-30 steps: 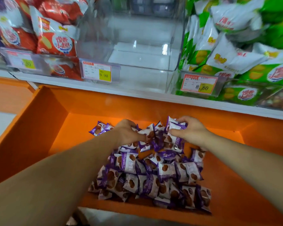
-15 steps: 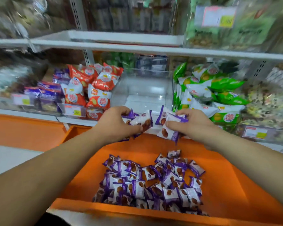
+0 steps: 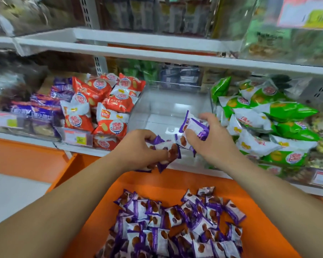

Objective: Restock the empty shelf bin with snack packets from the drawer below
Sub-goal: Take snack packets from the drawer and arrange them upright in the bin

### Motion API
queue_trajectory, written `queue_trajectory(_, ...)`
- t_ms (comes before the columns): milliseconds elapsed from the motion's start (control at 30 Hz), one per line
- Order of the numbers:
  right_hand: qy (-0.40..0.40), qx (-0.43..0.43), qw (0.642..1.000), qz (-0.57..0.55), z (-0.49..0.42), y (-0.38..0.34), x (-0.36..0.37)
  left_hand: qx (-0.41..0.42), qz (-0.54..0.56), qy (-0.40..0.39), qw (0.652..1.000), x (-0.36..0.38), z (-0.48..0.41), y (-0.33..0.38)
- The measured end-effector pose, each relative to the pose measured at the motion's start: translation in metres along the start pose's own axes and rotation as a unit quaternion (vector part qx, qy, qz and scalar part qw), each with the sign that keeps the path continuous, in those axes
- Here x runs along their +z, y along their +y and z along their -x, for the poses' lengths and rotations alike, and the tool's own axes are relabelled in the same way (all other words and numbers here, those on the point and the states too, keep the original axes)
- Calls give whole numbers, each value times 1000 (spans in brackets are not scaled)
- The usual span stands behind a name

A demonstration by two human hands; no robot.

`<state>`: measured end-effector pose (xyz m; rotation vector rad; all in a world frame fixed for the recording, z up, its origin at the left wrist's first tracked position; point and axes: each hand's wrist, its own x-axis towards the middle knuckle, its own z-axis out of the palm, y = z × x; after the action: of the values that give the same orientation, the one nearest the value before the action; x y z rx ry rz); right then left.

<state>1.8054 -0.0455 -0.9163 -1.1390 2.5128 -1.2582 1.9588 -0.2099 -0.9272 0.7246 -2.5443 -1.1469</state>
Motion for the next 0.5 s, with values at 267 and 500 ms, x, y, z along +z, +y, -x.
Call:
queue_trajectory(267, -72, -25, 997, 1, 7, 3, -6, -3, -12, -35, 999, -7, 4, 4)
queue_trajectory(500, -67, -11, 997, -24, 15, -5, -6, -16, -20, -20, 999, -6, 11, 9)
